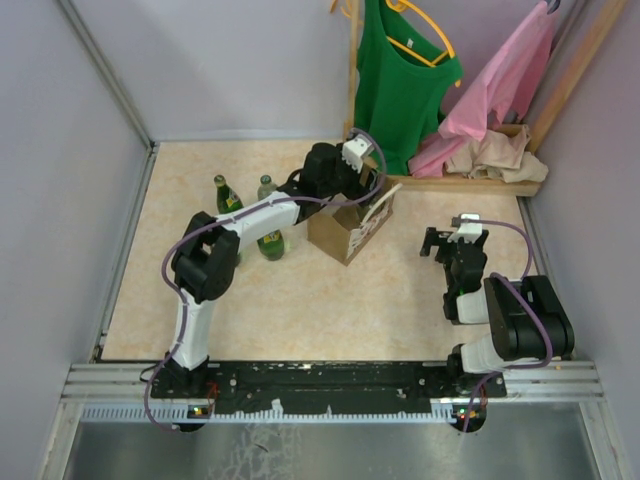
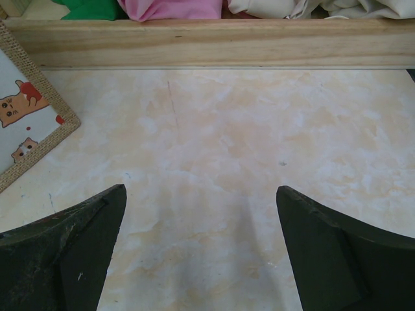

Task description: Take the beverage out of the canvas bag

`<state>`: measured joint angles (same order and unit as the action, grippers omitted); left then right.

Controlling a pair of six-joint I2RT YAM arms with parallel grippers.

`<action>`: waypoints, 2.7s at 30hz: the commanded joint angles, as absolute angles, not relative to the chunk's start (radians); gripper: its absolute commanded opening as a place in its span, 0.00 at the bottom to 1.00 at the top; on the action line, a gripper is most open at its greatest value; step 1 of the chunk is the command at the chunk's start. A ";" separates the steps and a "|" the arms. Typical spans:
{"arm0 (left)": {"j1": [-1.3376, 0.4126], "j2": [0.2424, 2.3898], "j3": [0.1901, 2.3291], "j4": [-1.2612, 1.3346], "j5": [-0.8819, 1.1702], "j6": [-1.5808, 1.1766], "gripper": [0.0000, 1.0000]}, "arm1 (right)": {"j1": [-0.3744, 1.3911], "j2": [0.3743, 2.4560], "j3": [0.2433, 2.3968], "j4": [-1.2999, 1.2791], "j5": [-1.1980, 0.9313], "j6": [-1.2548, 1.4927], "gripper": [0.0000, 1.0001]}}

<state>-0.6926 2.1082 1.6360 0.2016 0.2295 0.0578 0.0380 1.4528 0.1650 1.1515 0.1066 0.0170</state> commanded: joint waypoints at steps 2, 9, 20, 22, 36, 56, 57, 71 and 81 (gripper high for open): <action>-0.698 2.134 1.658 0.223 0.161 0.084 0.91 | 0.036 1.447 0.193 1.200 0.109 -0.003 0.99; -0.698 2.173 1.675 0.232 0.168 0.068 0.77 | 0.037 1.447 0.193 1.200 0.109 -0.002 0.99; -0.698 2.186 1.721 0.233 0.201 0.037 0.00 | 0.037 1.447 0.193 1.199 0.108 -0.002 0.99; -0.698 2.183 1.736 0.248 0.193 0.026 0.00 | 0.037 1.446 0.193 1.199 0.108 -0.002 0.99; -0.698 2.098 1.914 0.231 0.170 0.058 0.00 | 0.037 1.447 0.193 1.200 0.107 -0.003 0.99; -0.735 1.666 1.635 0.293 0.209 0.113 0.00 | 0.037 1.447 0.193 1.198 0.107 -0.002 0.99; -0.741 1.644 1.614 0.283 0.198 0.124 0.00 | 0.038 1.447 0.193 1.198 0.107 -0.002 0.99; -0.878 1.262 1.233 0.181 -0.094 0.224 0.00 | 0.037 1.447 0.193 1.198 0.108 -0.002 0.99; -0.895 1.276 1.088 0.232 -0.208 0.166 0.00 | 0.037 1.446 0.193 1.200 0.109 -0.002 0.99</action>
